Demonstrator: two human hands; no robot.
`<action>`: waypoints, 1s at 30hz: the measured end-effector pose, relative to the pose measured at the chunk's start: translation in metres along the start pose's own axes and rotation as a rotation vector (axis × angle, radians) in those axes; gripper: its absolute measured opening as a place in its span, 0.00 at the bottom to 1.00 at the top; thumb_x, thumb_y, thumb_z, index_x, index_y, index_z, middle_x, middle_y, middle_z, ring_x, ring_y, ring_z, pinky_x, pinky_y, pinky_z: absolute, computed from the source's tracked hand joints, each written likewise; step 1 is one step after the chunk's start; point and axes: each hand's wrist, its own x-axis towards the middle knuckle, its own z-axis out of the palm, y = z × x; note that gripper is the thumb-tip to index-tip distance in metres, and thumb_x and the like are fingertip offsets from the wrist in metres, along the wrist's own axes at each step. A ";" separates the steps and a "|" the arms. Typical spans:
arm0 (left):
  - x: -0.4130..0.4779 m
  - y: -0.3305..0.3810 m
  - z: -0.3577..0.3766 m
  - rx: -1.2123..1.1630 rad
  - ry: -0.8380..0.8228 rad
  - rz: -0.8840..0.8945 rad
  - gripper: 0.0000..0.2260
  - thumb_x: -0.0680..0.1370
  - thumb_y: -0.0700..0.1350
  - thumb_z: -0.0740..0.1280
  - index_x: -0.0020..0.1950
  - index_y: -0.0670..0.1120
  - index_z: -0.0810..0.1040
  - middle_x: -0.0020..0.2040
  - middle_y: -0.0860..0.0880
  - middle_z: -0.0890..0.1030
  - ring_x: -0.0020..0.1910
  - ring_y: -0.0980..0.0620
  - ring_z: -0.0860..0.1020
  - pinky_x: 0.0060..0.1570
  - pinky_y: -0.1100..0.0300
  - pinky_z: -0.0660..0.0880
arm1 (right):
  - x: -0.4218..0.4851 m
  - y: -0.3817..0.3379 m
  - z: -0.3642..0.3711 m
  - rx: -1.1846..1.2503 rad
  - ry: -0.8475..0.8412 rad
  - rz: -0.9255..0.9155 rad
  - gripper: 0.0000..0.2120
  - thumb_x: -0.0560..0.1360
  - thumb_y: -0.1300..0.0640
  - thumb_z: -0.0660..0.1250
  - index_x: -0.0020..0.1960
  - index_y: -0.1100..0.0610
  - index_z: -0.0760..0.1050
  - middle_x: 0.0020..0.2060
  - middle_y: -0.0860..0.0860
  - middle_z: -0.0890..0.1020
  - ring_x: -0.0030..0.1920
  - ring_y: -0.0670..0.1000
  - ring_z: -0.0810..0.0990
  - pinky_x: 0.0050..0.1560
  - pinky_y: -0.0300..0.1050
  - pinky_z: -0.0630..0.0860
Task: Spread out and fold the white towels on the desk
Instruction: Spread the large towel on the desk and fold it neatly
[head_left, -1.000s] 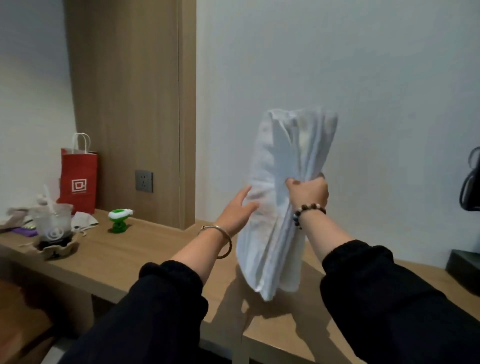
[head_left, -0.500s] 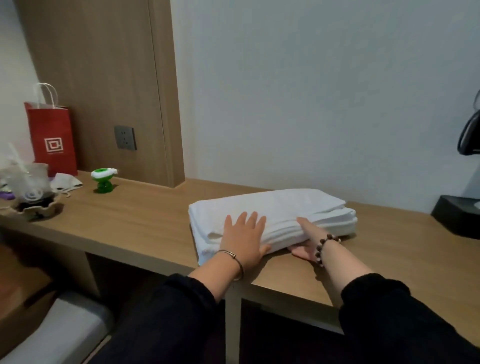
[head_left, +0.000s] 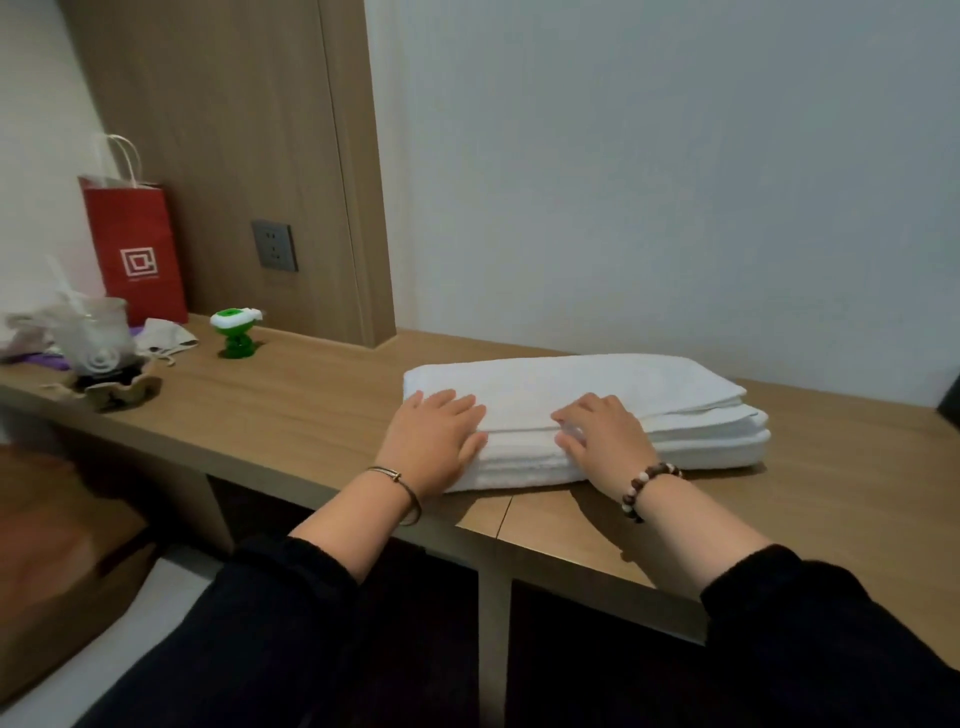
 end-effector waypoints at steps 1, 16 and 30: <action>-0.005 -0.010 0.000 -0.056 0.007 -0.057 0.19 0.81 0.54 0.54 0.71 0.51 0.67 0.73 0.53 0.66 0.73 0.51 0.60 0.67 0.52 0.59 | 0.002 -0.001 0.000 -0.013 0.003 -0.003 0.15 0.80 0.50 0.59 0.65 0.49 0.71 0.62 0.49 0.73 0.61 0.51 0.68 0.60 0.47 0.69; -0.022 -0.013 0.020 -0.714 0.102 -0.362 0.23 0.77 0.46 0.66 0.71 0.48 0.67 0.73 0.52 0.66 0.73 0.55 0.60 0.64 0.73 0.49 | 0.037 -0.034 -0.017 0.111 0.233 -0.022 0.09 0.79 0.60 0.61 0.45 0.61 0.79 0.44 0.53 0.79 0.48 0.54 0.75 0.44 0.44 0.66; -0.017 -0.014 0.011 -0.383 0.284 -0.200 0.10 0.75 0.46 0.69 0.56 0.47 0.81 0.56 0.50 0.81 0.59 0.49 0.77 0.60 0.55 0.65 | -0.013 -0.028 0.022 0.148 0.191 -0.095 0.03 0.77 0.58 0.65 0.45 0.56 0.75 0.42 0.45 0.71 0.45 0.44 0.66 0.44 0.35 0.64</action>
